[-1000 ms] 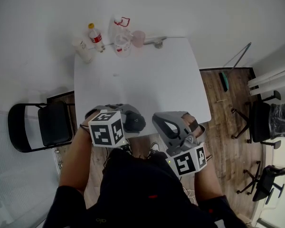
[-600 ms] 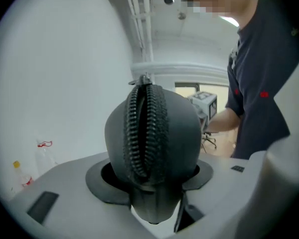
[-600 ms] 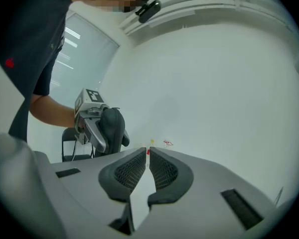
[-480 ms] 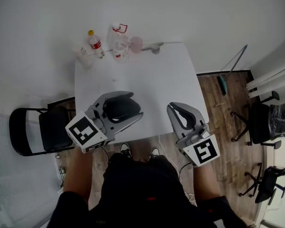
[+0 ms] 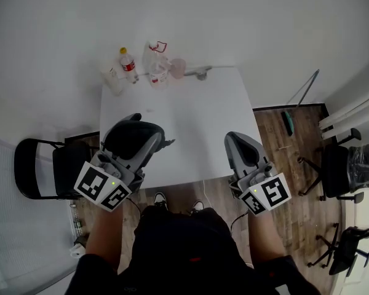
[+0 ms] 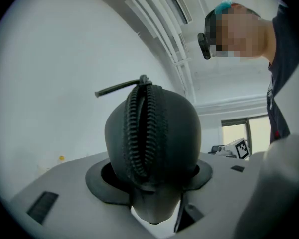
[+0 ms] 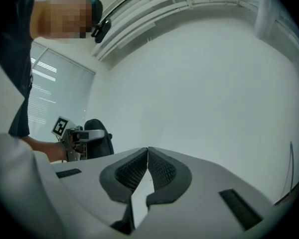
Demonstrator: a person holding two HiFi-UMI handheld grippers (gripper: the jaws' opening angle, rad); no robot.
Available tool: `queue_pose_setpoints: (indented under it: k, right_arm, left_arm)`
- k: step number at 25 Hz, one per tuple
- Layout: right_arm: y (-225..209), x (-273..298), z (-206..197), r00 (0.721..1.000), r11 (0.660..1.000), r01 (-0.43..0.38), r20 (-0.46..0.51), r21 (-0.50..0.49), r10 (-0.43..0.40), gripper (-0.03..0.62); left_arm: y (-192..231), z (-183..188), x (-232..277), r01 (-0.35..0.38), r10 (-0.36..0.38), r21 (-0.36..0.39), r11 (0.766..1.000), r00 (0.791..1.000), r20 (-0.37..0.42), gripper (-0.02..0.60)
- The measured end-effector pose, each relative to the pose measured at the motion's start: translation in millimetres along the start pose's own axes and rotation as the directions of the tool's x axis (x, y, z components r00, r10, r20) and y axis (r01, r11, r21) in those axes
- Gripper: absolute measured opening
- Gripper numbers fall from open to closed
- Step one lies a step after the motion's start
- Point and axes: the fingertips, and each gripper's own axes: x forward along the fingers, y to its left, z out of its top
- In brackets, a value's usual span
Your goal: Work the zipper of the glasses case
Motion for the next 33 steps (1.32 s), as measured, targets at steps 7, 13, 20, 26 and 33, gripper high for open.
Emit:
queue_pose_setpoints:
  k: [7, 13, 20, 26, 33]
  right_arm:
    - [-41, -28, 33, 0.993, 0.993, 0.106, 0.065, -0.060, -0.102, 0.017]
    - [-57, -43, 64, 0.984, 0.979, 0.148, 0.118, -0.143, -0.132, 0.017]
    - [-48, -34, 84, 0.982, 0.974, 0.148, 0.139, -0.172, -0.125, 0.017]
    - [-41, -23, 87, 0.982, 0.971, 0.156, 0.133, -0.182, -0.132, 0.017]
    - [-31, -9, 84, 0.983, 0.968, 0.157, 0.122, -0.195, -0.135, 0.017]
  left_arm:
    - [4, 16, -39, -0.288, 0.291, 0.105, 0.952, 0.956, -0.018, 0.258]
    - [-6, 25, -48, -0.334, 0.335, 0.118, 0.935, 0.942, 0.006, 0.258]
    - [2, 38, -52, -0.324, 0.325, 0.126, 0.937, 0.946, 0.018, 0.258]
    - [14, 46, -59, -0.319, 0.317, 0.096, 0.943, 0.948, 0.033, 0.258]
    - [25, 51, -57, -0.289, 0.286, 0.113, 0.951, 0.957, 0.040, 0.258]
